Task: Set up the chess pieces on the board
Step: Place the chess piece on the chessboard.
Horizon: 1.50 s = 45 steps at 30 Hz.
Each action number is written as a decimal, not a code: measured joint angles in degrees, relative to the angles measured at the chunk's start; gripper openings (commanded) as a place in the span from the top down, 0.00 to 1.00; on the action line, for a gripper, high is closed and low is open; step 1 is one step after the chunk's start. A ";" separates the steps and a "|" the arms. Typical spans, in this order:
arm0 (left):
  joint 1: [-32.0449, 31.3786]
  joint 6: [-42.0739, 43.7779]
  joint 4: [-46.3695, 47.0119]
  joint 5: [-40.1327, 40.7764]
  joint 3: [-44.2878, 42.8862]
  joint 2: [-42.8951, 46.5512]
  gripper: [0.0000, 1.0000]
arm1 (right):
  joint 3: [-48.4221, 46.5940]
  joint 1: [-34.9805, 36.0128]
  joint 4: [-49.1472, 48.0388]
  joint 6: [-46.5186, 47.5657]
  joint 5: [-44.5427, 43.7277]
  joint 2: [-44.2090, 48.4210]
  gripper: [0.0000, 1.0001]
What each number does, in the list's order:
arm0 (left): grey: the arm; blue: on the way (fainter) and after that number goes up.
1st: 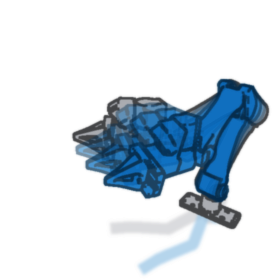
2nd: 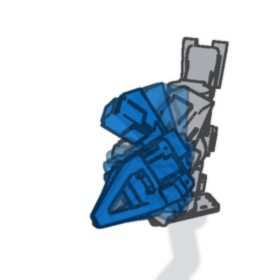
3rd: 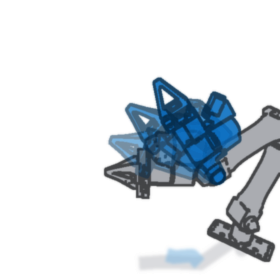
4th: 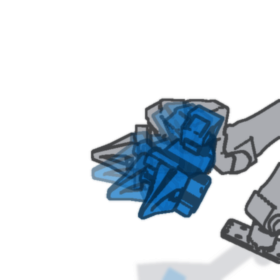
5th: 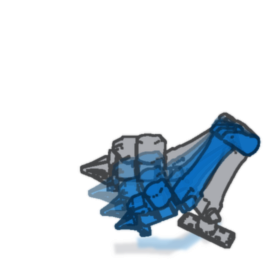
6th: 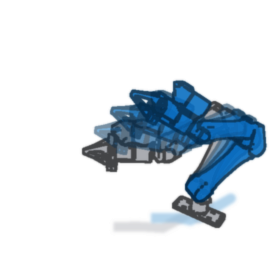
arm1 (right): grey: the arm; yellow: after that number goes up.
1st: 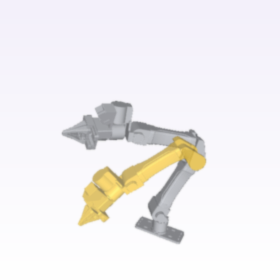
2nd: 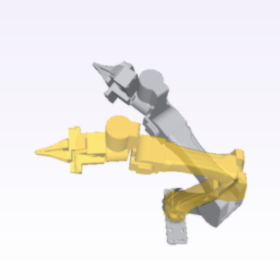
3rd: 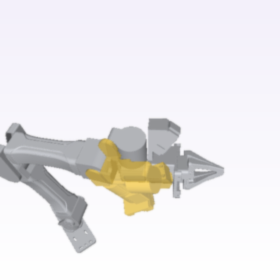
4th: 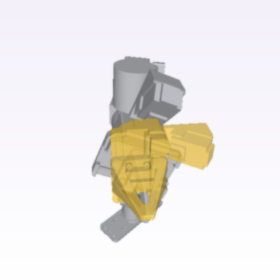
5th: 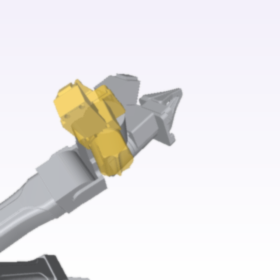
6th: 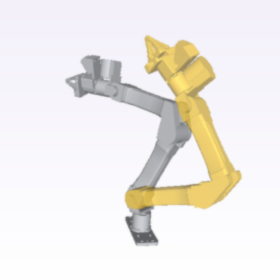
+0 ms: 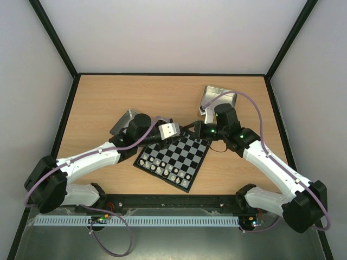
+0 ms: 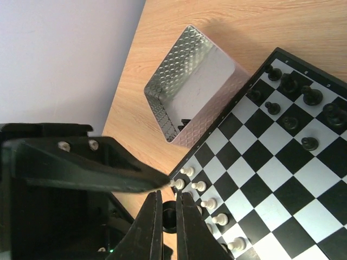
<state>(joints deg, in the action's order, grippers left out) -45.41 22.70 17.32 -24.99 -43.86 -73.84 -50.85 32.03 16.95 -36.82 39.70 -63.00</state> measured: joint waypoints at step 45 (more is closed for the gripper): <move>17.46 -48.87 -15.61 23.26 -4.00 8.44 0.33 | 6.19 15.56 -16.22 12.02 -47.47 -28.92 0.97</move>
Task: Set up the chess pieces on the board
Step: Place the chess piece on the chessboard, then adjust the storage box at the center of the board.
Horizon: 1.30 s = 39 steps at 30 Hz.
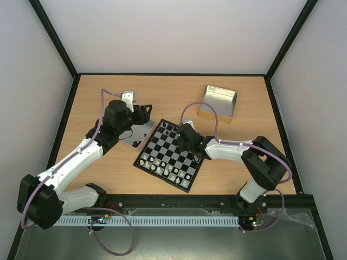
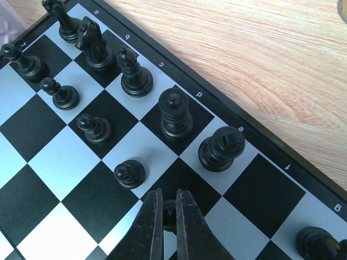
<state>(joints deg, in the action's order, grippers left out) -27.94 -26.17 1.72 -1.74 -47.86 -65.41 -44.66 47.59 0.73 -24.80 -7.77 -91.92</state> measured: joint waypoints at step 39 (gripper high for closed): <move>19.04 6.23 -30.05 4.37 -19.96 -29.14 0.31 | -4.48 0.00 6.58 -3.78 0.76 14.27 0.59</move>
<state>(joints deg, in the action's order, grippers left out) -8.91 -19.94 -28.34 2.63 -67.81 -94.54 -49.15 47.59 7.31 -28.58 -7.01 -77.65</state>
